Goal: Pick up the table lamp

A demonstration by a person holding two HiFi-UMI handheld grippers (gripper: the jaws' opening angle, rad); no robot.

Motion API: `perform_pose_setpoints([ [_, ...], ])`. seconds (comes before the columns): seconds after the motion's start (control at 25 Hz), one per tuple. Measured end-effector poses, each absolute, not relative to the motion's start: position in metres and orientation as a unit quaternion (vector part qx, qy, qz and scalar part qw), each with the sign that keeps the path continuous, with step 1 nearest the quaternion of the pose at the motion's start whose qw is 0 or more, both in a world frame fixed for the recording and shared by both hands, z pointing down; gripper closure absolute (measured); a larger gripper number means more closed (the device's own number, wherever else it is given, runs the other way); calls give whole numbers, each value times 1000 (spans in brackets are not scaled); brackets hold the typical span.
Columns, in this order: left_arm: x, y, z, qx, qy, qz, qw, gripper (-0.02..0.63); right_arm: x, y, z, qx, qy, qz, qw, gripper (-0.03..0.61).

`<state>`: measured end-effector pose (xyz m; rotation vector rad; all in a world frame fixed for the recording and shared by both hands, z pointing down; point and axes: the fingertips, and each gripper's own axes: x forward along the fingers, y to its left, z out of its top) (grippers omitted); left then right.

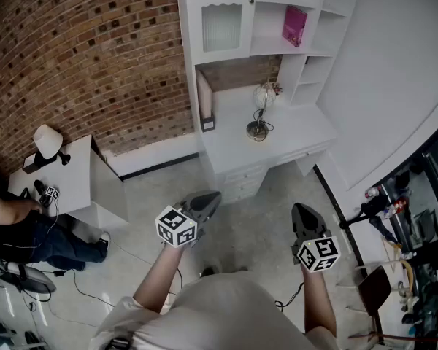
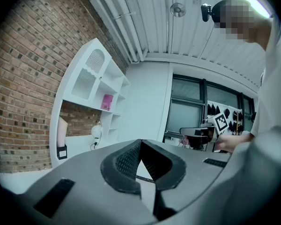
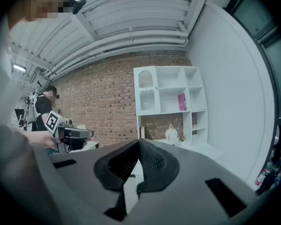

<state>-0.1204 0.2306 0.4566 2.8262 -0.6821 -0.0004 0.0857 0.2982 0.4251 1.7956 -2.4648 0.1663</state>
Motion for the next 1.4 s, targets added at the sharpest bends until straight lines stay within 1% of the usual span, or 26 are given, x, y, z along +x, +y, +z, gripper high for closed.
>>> perform_pose_setpoints([
  [0.68,-109,236,462,959,-251,1,132,600,91,291,428,570,-818,69,36,567],
  [0.76,-106,239,466,957,-256,1,136,600,93,292,428,568,-820,68,34,566],
  [0.8,-105,240,467,957,-257,0,137,598,93,292,428,566,-821,66,34,555],
  [1.04,-102,245,470,953,-267,-9,145,546,102,295,431,562,-824,66,33,518],
  [1.2,-96,246,471,950,-273,-15,148,511,113,299,435,562,-823,70,38,469],
  [1.32,-89,246,471,948,-279,-18,152,488,125,301,439,562,-823,75,38,463],
  [1.4,-83,247,472,947,-281,-20,153,486,133,301,441,560,-824,75,40,456],
])
